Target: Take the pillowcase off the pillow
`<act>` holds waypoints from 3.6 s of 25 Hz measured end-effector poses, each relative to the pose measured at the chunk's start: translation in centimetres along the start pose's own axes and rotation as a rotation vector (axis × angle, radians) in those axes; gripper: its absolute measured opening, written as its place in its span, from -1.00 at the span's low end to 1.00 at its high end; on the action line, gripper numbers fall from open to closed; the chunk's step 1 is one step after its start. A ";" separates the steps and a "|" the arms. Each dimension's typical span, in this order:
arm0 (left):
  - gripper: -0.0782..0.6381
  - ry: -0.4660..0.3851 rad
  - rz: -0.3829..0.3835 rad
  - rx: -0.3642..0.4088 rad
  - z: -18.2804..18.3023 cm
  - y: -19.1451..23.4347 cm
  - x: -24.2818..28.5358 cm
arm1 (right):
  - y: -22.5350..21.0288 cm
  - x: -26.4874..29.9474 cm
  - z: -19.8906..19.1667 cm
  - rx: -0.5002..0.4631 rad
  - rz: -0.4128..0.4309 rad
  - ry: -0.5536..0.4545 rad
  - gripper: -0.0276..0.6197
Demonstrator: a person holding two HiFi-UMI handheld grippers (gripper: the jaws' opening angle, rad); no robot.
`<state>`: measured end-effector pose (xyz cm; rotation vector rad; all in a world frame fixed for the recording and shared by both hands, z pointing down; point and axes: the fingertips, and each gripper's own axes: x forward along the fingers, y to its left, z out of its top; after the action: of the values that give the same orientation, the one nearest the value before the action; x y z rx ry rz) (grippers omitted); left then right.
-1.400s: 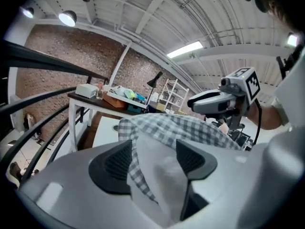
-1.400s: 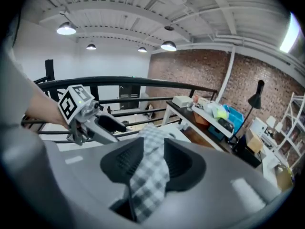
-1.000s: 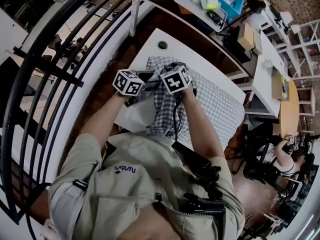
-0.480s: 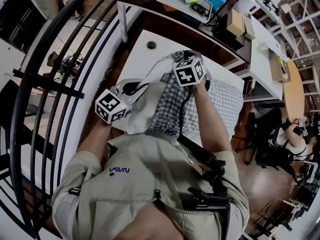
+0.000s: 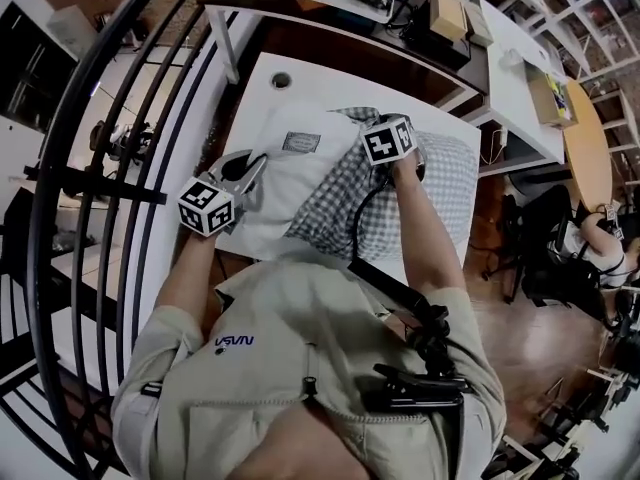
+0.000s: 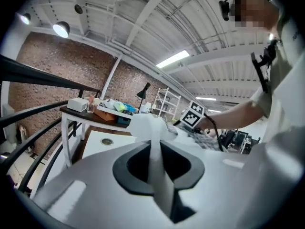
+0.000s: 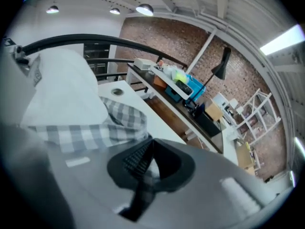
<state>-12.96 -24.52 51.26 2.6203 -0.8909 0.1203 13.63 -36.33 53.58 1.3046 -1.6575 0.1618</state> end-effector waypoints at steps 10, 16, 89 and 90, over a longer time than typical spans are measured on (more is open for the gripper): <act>-0.01 -0.010 0.107 0.126 1.0 -0.5 -3.0 | 2.7 -12.7 1.9 0.290 -0.061 -0.349 -0.62; -0.01 0.094 -0.011 0.235 -2.6 -4.9 -4.8 | 11.3 -18.8 -4.1 0.359 0.021 -0.319 -0.62; 0.13 0.197 0.122 0.320 4.1 -2.5 6.9 | 5.9 -15.7 6.8 0.152 0.215 -0.487 -0.50; 0.16 0.220 0.117 0.306 3.5 -1.8 7.6 | 6.1 -14.1 7.6 0.145 0.230 -0.455 -0.50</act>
<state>-5.95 -28.82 48.94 2.7555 -1.0136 0.6079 3.35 -29.07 41.95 1.3208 -2.2200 0.1288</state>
